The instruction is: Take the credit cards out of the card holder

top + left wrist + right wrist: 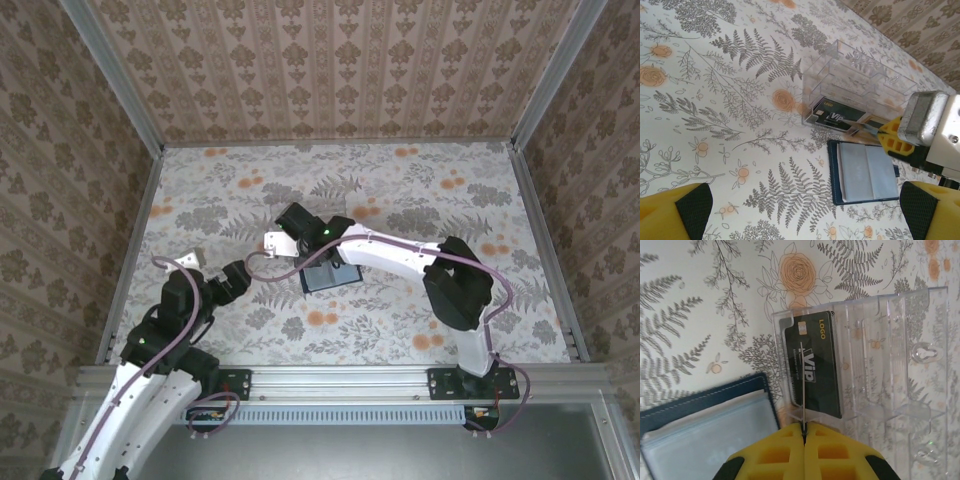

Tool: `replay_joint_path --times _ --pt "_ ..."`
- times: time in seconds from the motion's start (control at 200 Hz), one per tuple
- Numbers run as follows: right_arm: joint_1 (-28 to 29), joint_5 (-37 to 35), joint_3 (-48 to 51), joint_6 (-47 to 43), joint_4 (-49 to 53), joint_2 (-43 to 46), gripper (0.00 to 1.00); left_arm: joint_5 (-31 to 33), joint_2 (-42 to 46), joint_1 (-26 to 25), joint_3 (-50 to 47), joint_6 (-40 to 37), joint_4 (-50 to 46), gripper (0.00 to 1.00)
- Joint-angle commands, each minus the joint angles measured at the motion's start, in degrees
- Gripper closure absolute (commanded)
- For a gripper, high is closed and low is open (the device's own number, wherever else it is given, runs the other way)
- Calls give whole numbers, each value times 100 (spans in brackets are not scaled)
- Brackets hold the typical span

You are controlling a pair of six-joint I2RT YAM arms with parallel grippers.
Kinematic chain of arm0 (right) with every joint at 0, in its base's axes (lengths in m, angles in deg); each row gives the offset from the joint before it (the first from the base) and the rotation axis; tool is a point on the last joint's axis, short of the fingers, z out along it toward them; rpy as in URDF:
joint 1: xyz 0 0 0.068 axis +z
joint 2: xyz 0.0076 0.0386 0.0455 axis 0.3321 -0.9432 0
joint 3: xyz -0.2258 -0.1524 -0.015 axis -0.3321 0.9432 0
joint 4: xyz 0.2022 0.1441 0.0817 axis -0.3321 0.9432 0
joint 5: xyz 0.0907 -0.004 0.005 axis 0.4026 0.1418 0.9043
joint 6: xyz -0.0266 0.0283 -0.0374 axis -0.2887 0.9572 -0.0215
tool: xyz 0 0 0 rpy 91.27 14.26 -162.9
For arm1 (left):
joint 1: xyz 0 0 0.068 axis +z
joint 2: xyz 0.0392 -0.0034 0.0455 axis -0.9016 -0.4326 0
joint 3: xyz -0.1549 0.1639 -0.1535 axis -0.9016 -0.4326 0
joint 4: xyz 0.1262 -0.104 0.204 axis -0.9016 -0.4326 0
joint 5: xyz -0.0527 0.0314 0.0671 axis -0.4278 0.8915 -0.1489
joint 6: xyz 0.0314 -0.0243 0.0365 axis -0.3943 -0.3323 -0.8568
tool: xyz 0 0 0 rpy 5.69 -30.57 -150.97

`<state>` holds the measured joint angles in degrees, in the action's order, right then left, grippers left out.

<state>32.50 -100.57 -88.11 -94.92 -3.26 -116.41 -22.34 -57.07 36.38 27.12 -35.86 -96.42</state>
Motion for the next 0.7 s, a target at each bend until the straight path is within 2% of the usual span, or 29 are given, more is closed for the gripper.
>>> replay_joint_path --times 0.0,0.315,0.695 --pt "-25 -132 -232 -740 -105 -198 100 156 110 59 181 -14 -250 0" --pt "-90 83 -532 -989 -197 -518 100 630 528 57 430 -21 -730 0" --pt "-189 177 -723 -868 -114 -856 100 598 509 65 403 -22 -709 0"
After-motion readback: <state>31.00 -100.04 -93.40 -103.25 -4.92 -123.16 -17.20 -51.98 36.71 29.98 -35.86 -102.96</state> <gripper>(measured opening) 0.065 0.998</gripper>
